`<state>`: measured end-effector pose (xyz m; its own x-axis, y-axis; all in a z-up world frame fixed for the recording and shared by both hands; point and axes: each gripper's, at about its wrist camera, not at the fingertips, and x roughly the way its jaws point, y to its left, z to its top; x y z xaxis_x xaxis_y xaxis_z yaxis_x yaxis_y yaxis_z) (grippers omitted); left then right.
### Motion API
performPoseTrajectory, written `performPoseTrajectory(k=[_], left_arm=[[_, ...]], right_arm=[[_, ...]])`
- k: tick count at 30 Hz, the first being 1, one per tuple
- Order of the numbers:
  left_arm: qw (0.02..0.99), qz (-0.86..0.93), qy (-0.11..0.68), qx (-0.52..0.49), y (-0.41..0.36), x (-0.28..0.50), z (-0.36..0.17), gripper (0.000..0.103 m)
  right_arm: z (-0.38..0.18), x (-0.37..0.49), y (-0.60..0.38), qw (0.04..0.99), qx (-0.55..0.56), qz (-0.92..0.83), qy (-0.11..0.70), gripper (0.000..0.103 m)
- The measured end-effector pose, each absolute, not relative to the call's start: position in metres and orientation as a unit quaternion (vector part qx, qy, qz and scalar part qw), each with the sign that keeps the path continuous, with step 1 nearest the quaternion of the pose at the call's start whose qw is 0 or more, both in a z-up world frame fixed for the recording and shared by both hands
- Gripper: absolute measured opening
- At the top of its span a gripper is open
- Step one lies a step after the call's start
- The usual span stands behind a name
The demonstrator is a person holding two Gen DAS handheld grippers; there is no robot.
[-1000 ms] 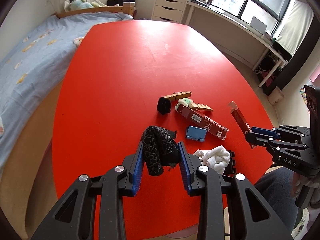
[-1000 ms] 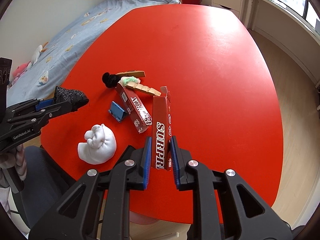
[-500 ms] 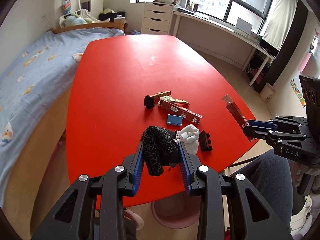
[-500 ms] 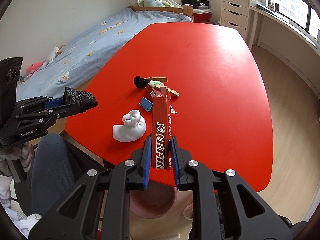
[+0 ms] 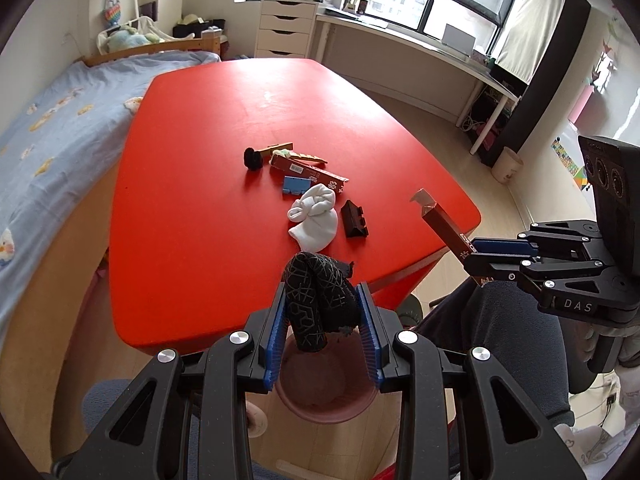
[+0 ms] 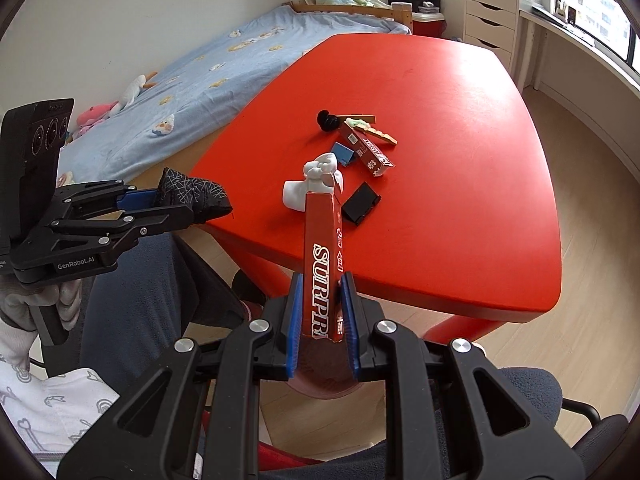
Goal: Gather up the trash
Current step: 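Carry the cloth and box with both tools down over the pink wastebasket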
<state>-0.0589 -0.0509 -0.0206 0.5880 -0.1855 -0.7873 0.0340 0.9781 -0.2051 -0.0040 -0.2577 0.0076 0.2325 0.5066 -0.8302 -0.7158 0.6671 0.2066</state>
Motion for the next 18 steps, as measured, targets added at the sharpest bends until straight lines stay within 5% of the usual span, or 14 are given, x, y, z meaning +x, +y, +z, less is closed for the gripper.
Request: performPoseTrajectory(k=[18], left_arm=[[0.859, -0.099, 0.496, -0.083, -0.073, -0.079, -0.053, 0.033]], right_arm=[[-0.035, -0.032, -0.262, 0.742, -0.108, 0.398, 0.529, 0.019]])
